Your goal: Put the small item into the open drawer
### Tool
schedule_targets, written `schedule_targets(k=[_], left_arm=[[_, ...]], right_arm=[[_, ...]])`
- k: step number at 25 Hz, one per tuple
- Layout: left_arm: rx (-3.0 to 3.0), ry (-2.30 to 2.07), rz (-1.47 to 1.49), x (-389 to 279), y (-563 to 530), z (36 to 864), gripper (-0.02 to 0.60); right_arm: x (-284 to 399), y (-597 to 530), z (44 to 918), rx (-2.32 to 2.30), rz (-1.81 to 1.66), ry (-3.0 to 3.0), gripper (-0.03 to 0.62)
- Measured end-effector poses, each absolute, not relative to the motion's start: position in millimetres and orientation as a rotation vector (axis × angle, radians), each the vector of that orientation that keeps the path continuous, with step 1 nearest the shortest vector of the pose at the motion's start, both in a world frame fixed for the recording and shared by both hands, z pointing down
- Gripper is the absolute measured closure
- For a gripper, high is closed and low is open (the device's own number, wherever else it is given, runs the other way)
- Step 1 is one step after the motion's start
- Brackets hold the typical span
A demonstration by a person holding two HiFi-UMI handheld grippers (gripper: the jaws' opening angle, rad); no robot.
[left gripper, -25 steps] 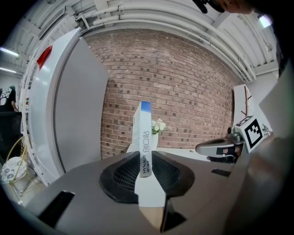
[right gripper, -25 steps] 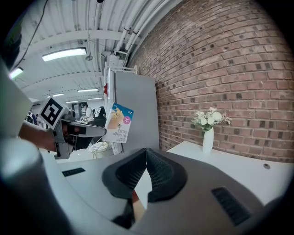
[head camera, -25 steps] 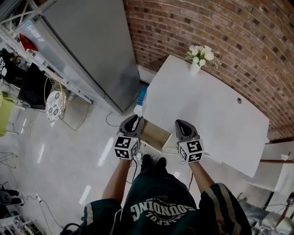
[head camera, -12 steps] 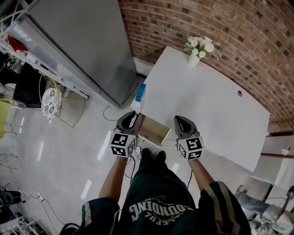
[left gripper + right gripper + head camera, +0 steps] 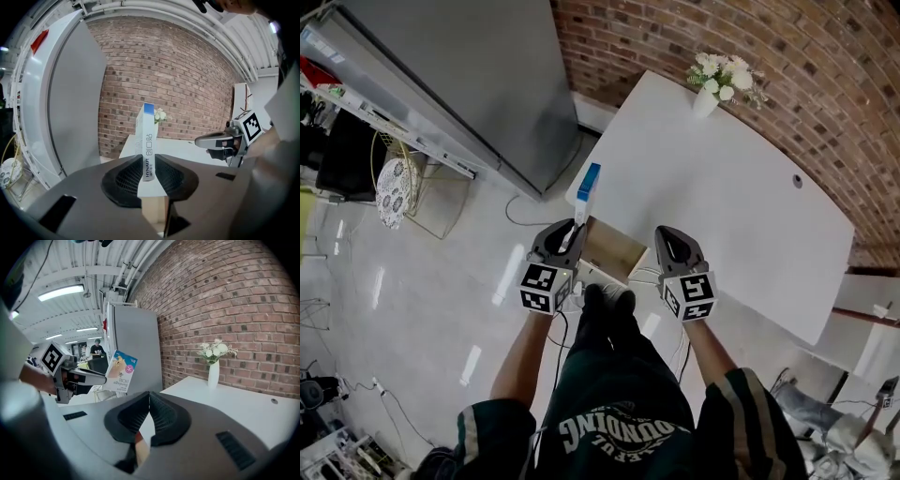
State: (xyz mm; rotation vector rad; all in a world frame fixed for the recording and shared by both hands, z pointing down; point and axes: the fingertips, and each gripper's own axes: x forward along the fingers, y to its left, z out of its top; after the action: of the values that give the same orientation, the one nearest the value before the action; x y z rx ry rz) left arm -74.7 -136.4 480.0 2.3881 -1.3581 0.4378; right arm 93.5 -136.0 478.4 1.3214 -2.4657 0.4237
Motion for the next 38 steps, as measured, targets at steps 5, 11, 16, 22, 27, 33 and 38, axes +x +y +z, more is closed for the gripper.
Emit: schedule_targets(k=[5, 11, 16, 22, 27, 33, 38], left_arm=[[2.363, -1.338, 0.454, -75, -129, 496, 0.489], [2.339, -1.294, 0.485, -73, -113, 524, 0.489], [2.337, -1.229, 0.545, -70, -100, 547, 0.489], [2.338, -1.173, 0.589, -68, -89, 569, 0.489], [2.358, -1.092, 0.657, -65, -72, 590, 0.489], [2.384, -0.972, 0.753, -61, -54, 618, 0.489], [2.395, -0.886, 0.822, -65, -40, 642, 0.489]], right_arm=[[92, -134, 487, 1.303, 0.433, -2.457, 0.569], [91, -131, 498, 1.293, 0.456, -2.452, 0.569], [88, -128, 509, 1.289, 0.481, -2.44, 0.569], [80, -122, 532, 1.282, 0.52, -2.421, 0.569], [72, -113, 548, 1.265, 0.562, -2.412, 0.569], [75, -105, 566, 1.269, 0.618, -2.387, 0.569], [75, -100, 581, 1.279, 0.646, -2.362, 0.569]])
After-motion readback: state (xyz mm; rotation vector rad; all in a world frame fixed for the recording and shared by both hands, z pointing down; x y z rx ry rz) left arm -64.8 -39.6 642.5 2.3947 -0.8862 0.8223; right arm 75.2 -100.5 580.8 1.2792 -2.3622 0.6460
